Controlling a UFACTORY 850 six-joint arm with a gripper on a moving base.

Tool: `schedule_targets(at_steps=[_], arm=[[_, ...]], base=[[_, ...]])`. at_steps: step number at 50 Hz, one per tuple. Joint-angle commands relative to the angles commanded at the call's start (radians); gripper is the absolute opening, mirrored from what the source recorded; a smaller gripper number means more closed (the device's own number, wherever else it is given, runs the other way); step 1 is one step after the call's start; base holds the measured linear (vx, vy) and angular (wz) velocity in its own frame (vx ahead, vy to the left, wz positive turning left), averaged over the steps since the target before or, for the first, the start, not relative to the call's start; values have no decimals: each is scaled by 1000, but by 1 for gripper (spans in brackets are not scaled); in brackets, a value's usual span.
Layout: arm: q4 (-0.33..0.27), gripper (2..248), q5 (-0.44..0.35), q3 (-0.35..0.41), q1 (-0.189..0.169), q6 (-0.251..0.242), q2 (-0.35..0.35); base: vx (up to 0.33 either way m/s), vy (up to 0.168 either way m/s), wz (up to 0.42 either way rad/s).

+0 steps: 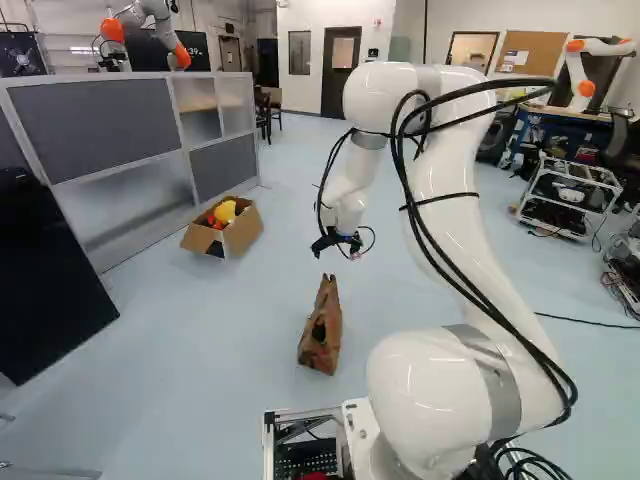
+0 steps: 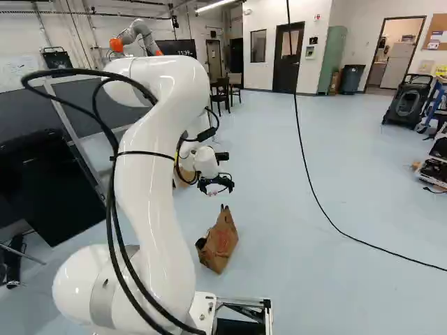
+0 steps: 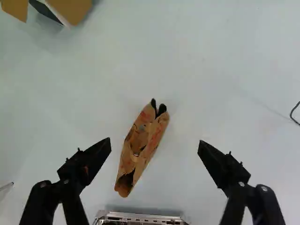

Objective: Pick up the grocery bag from the ground

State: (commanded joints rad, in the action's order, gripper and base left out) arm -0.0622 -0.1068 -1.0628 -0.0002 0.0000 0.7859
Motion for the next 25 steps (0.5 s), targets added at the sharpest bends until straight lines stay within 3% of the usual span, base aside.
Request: schedule_targets(at_steps=[25], arm=[[0, 247, 197, -247, 0, 0, 240]], base=[[0, 0, 0]])
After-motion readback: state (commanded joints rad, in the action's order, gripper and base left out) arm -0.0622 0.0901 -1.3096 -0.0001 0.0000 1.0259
